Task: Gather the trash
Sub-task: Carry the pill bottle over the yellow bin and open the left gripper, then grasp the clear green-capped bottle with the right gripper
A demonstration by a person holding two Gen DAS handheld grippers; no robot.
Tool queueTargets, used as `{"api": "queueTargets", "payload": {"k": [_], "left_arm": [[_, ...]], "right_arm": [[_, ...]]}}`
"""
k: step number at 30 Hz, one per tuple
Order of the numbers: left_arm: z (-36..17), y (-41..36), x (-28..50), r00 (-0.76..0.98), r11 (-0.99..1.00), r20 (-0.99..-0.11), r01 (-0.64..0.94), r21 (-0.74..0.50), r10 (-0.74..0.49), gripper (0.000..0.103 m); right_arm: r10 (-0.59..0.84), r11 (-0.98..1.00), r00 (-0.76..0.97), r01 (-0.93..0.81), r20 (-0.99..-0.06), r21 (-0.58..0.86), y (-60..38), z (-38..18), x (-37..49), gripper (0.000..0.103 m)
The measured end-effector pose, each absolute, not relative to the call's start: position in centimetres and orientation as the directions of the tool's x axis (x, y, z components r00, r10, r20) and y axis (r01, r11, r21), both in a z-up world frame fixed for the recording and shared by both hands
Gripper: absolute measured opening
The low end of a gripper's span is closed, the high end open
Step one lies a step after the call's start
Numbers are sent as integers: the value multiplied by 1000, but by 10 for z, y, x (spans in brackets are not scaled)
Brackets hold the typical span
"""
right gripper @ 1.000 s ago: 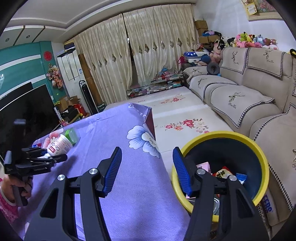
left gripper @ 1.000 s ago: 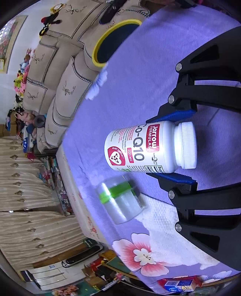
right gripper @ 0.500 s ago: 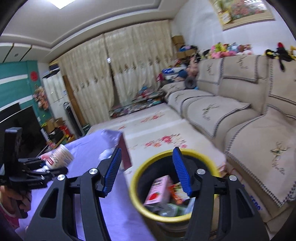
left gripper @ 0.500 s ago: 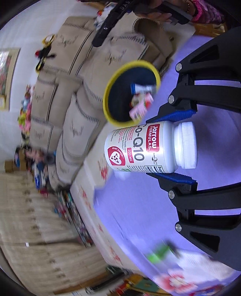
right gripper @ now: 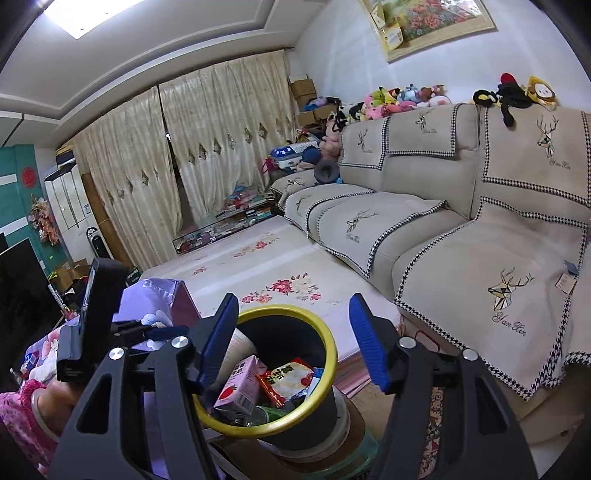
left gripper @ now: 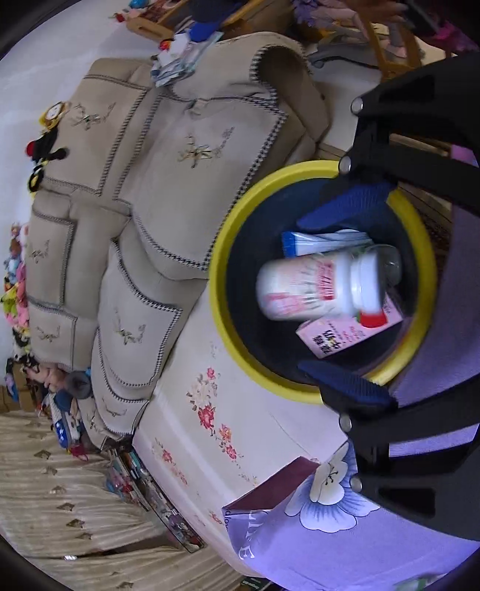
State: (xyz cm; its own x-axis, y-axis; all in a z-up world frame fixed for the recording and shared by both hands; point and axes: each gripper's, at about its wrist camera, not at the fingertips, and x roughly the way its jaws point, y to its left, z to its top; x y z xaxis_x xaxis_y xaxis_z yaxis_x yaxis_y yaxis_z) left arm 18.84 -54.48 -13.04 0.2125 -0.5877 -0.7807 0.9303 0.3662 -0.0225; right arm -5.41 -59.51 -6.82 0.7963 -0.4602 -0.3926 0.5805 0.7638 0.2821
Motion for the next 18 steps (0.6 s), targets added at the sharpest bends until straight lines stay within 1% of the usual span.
{"api": "queueTargets", "payload": {"k": [3, 6, 8, 11, 14, 18], "left_arm": [[-122, -532, 190, 218, 388, -764, 921, -45, -607, 75], [-103, -484, 195, 256, 425, -728, 903, -53, -636, 77], [-91, -447, 199, 290, 459, -699, 886, -62, -654, 82], [-76, -384, 201, 366, 531, -657, 845, -62, -659, 83], [-67, -314, 206, 477, 630, -613, 775, -44, -630, 88], [-67, -220, 212, 637, 764, -572, 645, 27, -517, 88]], "right_arm": [[-450, 764, 796, 578, -405, 287, -599, -73, -50, 60], [-421, 779, 804, 558, -421, 287, -596, -78, -38, 60], [-399, 794, 810, 540, -429, 281, -591, -78, -28, 60], [-362, 822, 822, 504, -440, 264, -579, -76, -6, 61], [-299, 864, 838, 441, -456, 243, -558, -70, 27, 62], [-175, 928, 866, 304, -468, 214, -515, -55, 82, 65]]}}
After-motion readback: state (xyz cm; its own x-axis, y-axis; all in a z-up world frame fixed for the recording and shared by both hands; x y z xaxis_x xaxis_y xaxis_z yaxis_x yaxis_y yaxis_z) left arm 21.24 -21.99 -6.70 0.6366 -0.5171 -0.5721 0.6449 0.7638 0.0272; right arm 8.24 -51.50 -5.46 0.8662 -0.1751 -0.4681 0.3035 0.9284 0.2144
